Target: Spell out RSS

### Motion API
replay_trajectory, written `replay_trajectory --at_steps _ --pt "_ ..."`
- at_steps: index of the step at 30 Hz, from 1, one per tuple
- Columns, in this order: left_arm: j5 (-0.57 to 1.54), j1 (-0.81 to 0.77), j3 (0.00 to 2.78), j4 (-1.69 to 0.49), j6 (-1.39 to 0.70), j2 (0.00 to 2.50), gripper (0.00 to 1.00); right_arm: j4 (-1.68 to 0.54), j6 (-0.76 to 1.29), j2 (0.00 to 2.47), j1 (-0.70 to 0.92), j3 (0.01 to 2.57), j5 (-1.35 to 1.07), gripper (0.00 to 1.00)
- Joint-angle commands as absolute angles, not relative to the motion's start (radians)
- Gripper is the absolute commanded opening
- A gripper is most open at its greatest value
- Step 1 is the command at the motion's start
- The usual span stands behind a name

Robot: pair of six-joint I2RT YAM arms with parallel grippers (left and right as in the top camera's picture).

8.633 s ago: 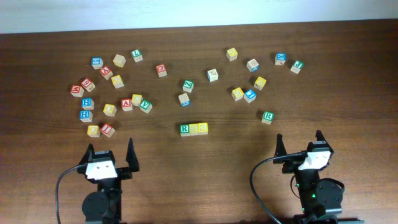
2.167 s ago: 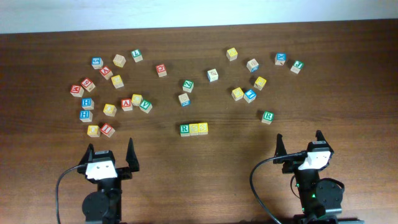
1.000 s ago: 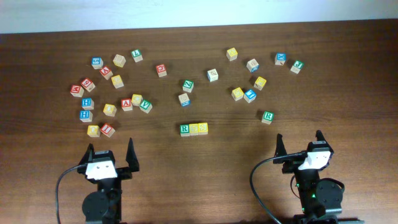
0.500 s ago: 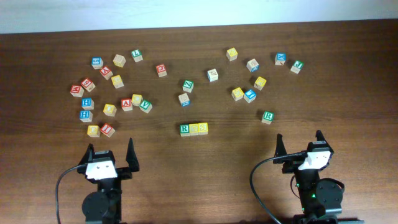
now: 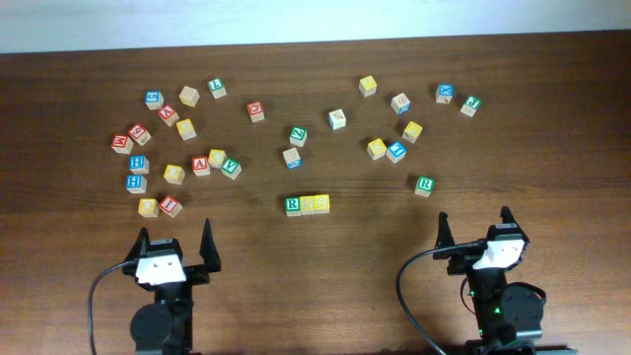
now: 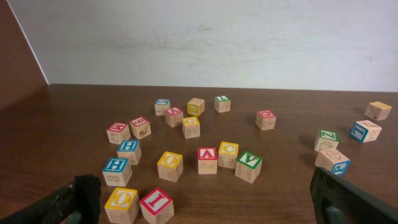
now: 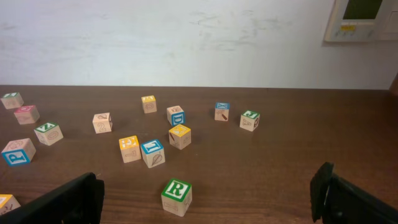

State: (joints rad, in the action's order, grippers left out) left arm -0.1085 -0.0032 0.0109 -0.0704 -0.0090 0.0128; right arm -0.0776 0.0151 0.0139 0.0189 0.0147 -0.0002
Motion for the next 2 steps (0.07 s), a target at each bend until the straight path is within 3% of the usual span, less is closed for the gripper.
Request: replay_trajectory --at_steps 1,2 --pt "-0.098 0.005 0.009 -0.076 -0.023 0.005 0.99 -0.079 0.011 0.003 0.012 0.006 0.011 0.98" --pt "-0.098 0.005 0.009 -0.076 -0.023 0.005 0.99 -0.079 0.011 0.003 0.012 0.006 0.011 0.98"
